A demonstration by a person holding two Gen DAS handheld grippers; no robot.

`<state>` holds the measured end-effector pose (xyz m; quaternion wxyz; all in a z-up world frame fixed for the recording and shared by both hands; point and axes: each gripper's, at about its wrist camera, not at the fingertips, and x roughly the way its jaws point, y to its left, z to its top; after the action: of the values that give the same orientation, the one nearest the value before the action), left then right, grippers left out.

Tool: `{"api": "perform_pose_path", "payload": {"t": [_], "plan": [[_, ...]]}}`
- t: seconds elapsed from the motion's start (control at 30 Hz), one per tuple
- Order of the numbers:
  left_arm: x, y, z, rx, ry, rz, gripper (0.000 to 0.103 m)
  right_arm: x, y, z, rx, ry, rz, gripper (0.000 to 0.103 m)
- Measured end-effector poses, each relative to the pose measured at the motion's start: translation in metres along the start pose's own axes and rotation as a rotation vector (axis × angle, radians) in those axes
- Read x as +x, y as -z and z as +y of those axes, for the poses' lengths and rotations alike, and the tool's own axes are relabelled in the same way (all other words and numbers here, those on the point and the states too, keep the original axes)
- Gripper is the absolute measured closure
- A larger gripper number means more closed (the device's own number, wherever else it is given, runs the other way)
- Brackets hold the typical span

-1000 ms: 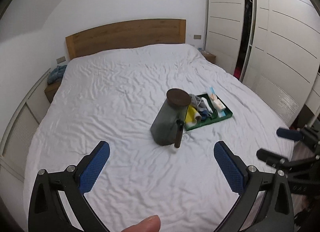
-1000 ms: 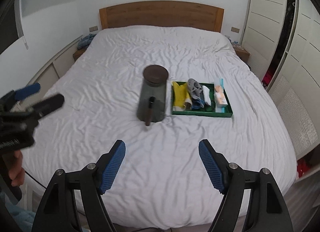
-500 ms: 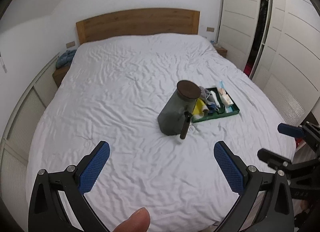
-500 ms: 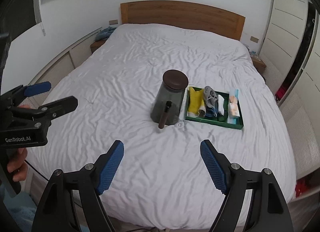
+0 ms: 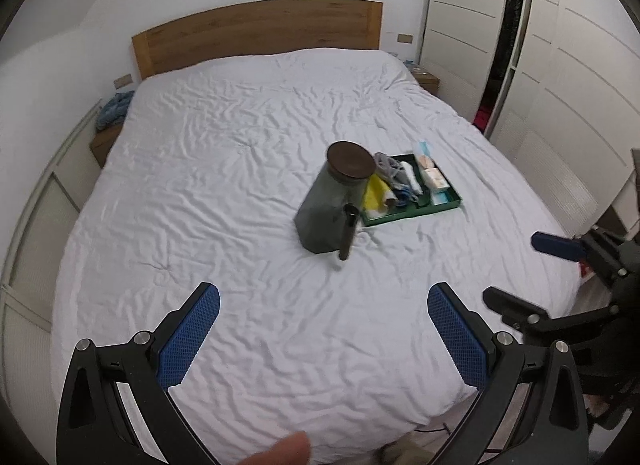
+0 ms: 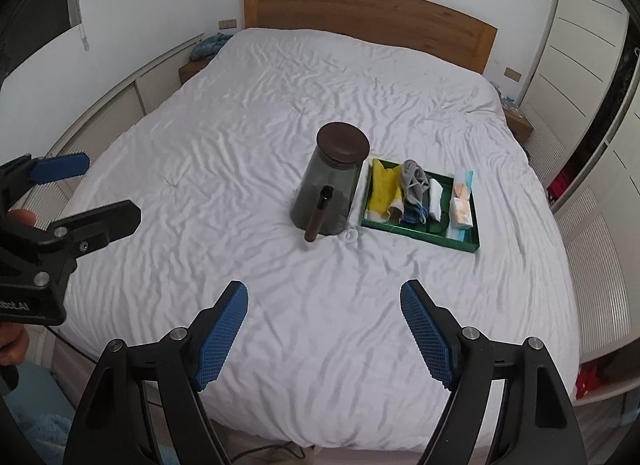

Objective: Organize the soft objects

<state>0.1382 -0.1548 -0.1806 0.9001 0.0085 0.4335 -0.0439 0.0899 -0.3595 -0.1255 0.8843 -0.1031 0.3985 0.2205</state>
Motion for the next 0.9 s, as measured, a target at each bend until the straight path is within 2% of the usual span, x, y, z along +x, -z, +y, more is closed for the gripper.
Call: {"api": "perform_pose_path", "payload": {"t": [0.2,0.53,0.9], "plan": [[-0.004,-0.005,-0.009,-0.005,0.058,-0.003,0.001,-0.009,0.007,-0.007,0.009,0.029,0.009,0.024],[-0.013,-0.003,-0.017,0.034,0.058,-0.007,0.001,-0.024,0.019,-0.01,0.018,0.052,0.004,0.024],[-0.001,0.02,-0.013,0.058,0.014,0.098,0.001,-0.027,0.025,-0.005,-0.015,0.026,0.016,0.024]]}}
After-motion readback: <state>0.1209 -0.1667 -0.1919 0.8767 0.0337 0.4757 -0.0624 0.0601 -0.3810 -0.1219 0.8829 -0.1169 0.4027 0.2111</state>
